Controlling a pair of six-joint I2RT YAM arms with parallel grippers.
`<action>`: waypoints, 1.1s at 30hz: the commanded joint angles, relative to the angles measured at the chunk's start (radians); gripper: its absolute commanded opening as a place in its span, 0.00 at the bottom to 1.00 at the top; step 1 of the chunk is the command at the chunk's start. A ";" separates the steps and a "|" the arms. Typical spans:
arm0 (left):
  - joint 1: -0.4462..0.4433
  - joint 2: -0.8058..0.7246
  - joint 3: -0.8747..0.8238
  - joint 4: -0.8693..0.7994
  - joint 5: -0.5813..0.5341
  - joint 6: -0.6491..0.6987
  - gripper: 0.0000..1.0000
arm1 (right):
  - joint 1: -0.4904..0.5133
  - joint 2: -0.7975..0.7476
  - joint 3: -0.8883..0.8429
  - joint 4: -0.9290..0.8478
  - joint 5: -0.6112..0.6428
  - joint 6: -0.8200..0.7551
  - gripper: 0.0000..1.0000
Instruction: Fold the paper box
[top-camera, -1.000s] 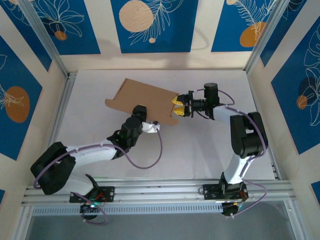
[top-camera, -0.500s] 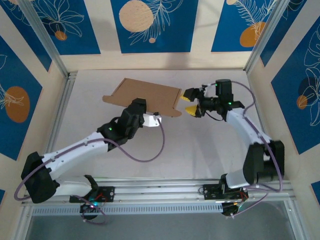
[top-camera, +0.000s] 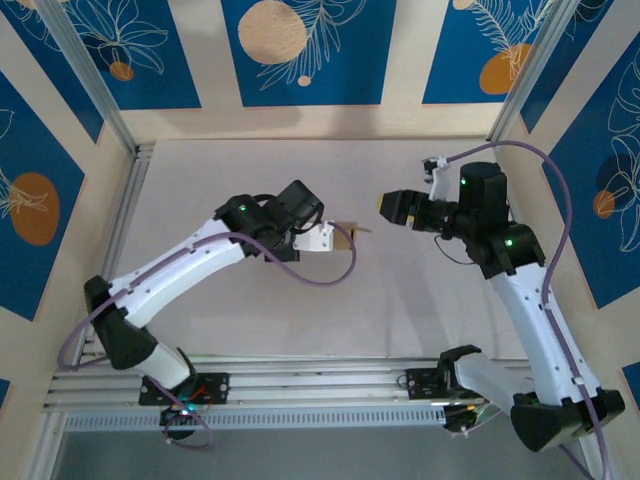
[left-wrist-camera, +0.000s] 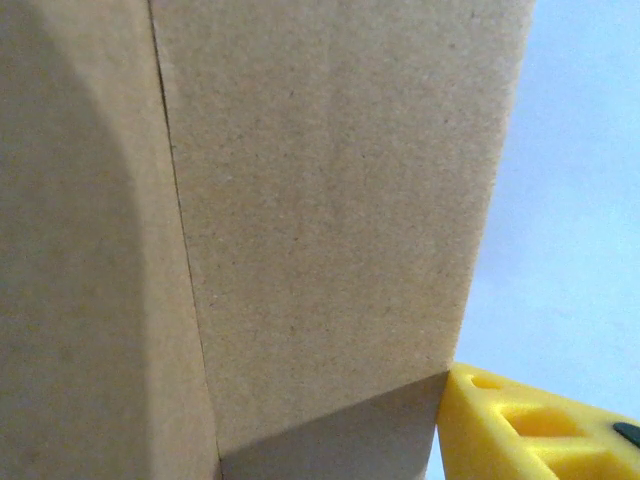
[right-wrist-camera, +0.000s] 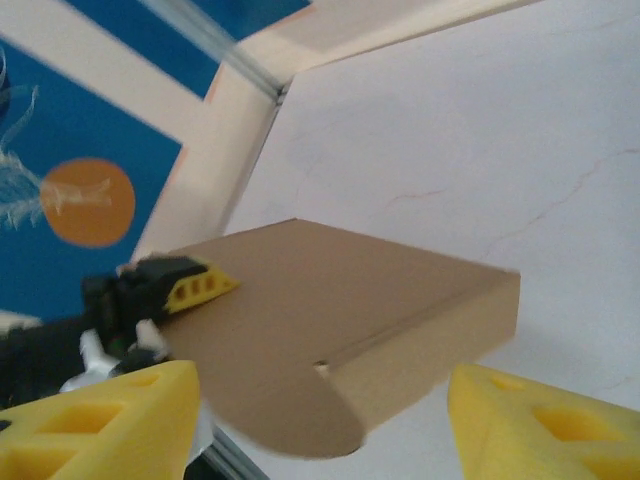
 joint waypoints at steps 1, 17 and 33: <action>-0.013 0.066 0.061 -0.159 0.112 -0.064 0.55 | 0.049 -0.083 -0.054 -0.042 0.069 -0.209 0.65; 0.024 0.256 0.121 -0.123 0.310 -0.090 0.54 | 0.134 -0.139 -0.203 -0.109 0.261 -0.781 0.60; 0.081 0.360 0.240 -0.166 0.407 -0.098 0.50 | 0.058 0.142 -0.120 -0.131 0.085 -0.856 0.53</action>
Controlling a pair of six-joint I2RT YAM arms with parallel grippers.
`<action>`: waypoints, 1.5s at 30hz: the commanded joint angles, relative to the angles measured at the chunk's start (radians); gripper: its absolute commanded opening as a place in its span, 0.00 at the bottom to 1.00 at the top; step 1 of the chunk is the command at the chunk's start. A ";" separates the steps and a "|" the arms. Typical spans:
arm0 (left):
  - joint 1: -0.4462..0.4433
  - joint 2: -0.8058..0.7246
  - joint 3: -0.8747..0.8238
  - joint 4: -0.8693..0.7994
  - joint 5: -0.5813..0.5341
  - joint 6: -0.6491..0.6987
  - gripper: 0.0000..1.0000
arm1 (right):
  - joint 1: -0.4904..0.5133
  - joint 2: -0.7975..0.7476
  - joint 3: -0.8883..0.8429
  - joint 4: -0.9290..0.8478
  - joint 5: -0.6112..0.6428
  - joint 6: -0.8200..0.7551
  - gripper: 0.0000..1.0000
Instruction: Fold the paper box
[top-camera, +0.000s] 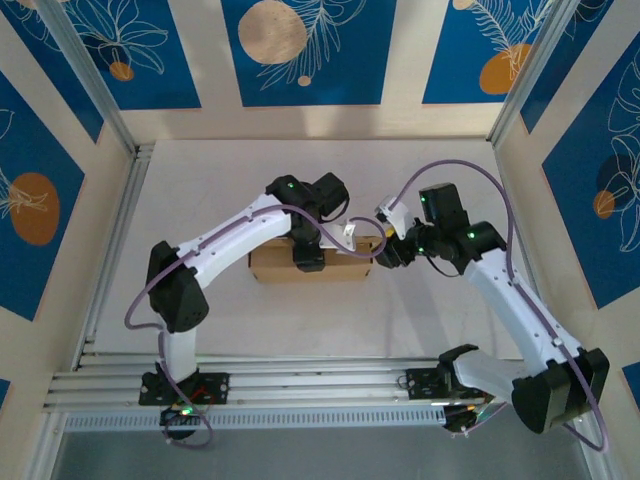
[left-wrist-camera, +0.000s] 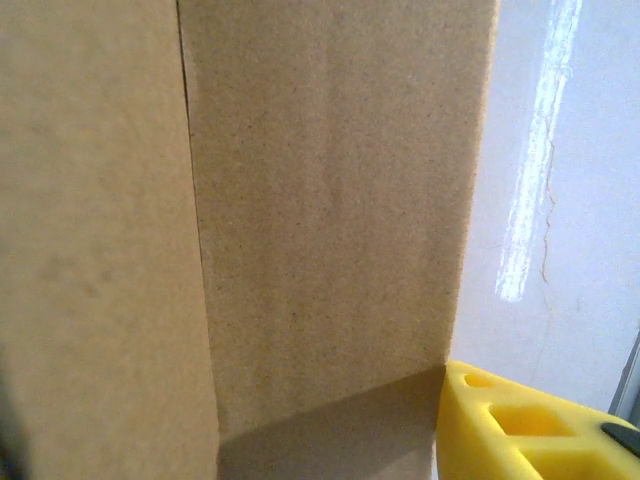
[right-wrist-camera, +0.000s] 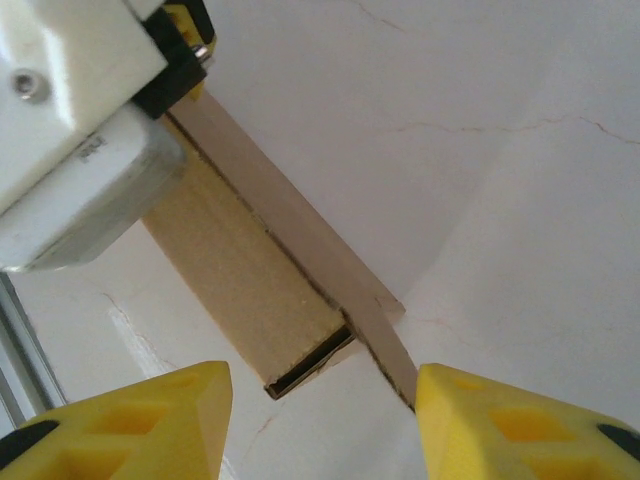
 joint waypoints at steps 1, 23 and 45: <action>0.009 0.027 0.012 -0.024 0.067 -0.007 0.49 | -0.013 0.025 0.045 -0.014 -0.024 -0.035 0.53; 0.018 0.048 0.013 -0.002 0.054 -0.019 0.45 | 0.018 0.137 0.135 -0.079 -0.105 0.095 0.00; 0.026 0.103 0.050 0.027 -0.025 -0.109 0.54 | 0.156 0.153 0.085 0.045 0.263 0.741 0.00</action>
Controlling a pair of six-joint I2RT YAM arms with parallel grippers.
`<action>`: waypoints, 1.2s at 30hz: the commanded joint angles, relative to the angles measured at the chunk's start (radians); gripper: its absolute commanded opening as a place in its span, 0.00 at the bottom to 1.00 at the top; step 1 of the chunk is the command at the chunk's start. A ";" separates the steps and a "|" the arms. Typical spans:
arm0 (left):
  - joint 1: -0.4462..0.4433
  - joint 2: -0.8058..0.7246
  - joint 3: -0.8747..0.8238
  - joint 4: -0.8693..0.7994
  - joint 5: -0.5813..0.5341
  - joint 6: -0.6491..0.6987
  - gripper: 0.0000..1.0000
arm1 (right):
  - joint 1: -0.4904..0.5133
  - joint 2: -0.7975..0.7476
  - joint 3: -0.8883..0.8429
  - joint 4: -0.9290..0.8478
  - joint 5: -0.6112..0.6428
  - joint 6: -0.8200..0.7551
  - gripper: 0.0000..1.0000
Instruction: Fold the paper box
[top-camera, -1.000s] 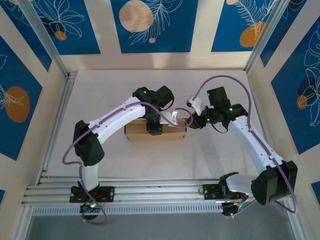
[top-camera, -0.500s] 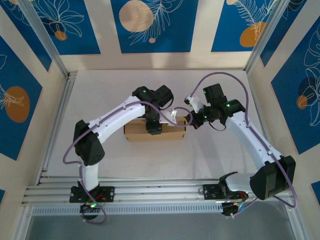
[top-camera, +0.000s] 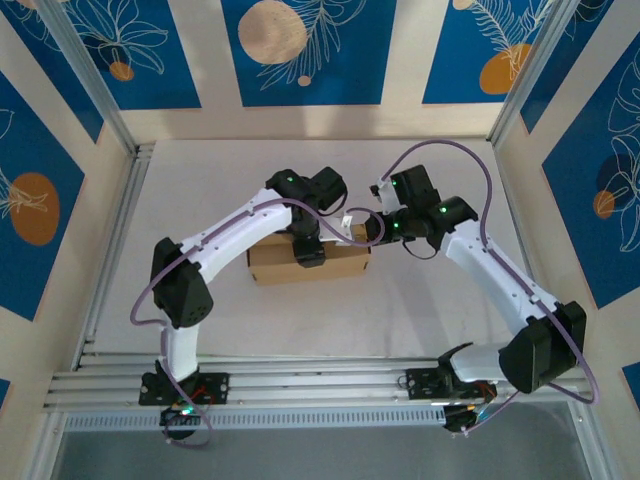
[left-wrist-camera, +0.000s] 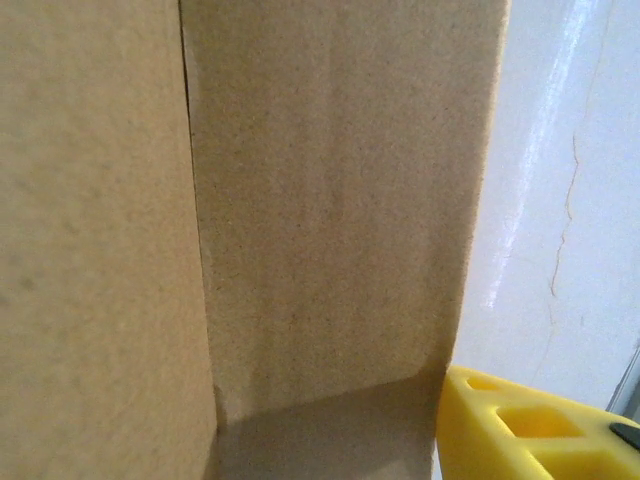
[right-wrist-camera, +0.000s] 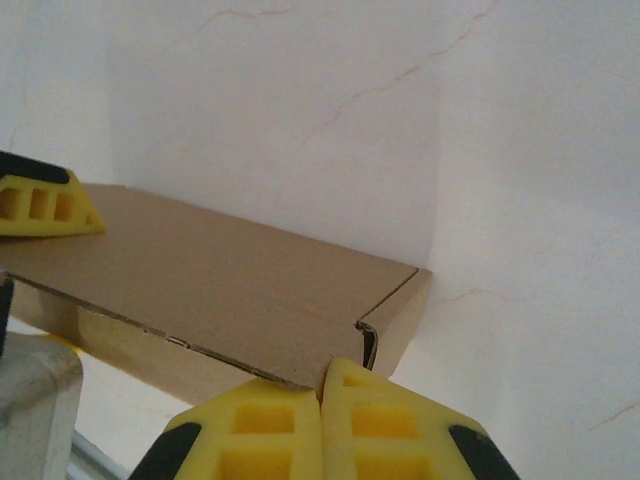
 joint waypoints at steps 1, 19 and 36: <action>0.007 0.065 0.002 0.049 -0.021 -0.044 0.54 | 0.044 -0.042 -0.066 0.045 0.061 0.121 0.00; 0.009 0.085 0.029 0.059 -0.057 -0.083 0.55 | 0.069 -0.216 -0.376 0.303 0.248 0.165 0.00; 0.007 0.066 -0.002 0.102 -0.174 -0.044 0.56 | 0.074 -0.247 -0.441 0.371 0.279 0.026 0.00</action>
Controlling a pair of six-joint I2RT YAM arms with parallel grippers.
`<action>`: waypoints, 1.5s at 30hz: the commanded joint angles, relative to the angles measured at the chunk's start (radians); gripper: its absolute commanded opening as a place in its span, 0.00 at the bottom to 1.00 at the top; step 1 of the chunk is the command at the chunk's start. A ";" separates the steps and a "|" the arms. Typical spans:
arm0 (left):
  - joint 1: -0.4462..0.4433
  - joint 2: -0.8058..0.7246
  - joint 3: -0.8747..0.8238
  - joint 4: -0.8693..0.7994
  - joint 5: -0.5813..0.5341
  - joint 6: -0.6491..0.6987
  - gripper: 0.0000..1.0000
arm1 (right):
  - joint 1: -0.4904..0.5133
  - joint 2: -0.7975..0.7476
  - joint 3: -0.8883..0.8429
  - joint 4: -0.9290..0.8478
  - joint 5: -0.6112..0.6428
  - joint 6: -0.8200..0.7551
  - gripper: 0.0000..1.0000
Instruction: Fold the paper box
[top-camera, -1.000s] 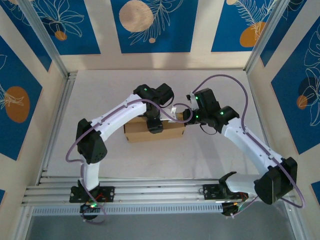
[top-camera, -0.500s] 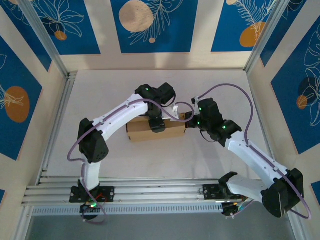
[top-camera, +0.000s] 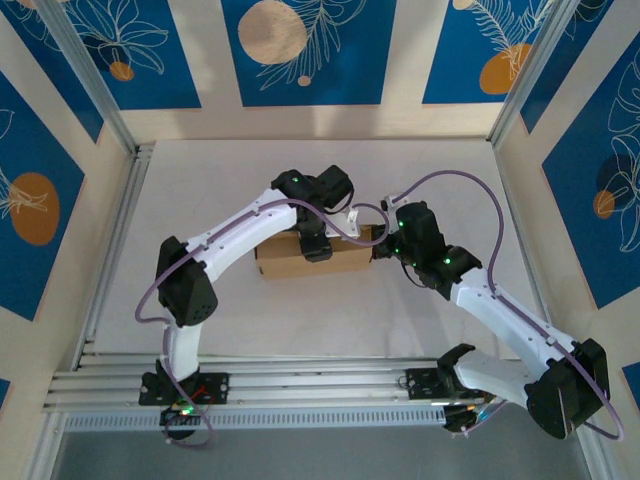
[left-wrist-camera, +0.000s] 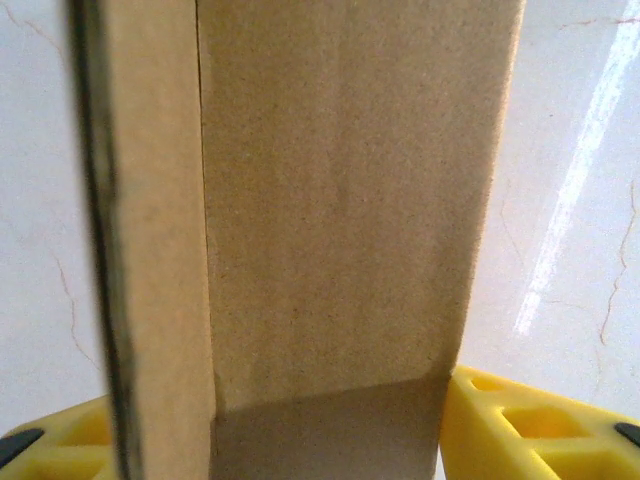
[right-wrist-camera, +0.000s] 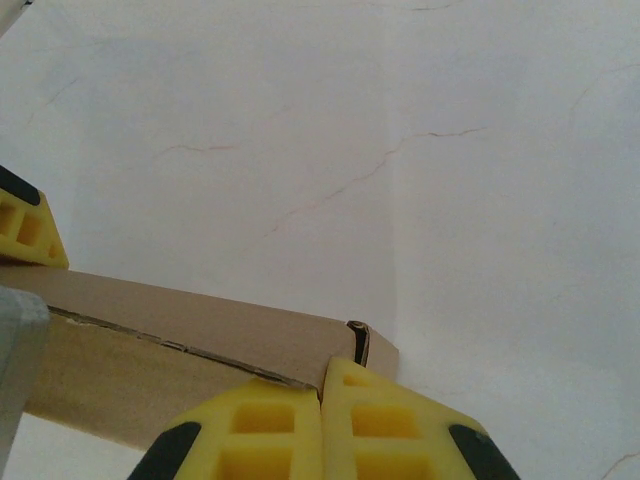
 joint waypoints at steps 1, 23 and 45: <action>0.011 0.035 -0.028 0.036 -0.108 -0.027 0.57 | 0.000 -0.001 -0.056 -0.088 0.016 0.010 0.00; 0.054 -0.621 -0.448 0.470 -0.054 -0.365 0.78 | 0.004 -0.064 -0.082 -0.030 0.077 -0.011 0.00; 0.305 -0.772 -0.762 0.383 0.047 -0.406 0.33 | 0.017 -0.074 -0.083 -0.044 0.072 0.003 0.00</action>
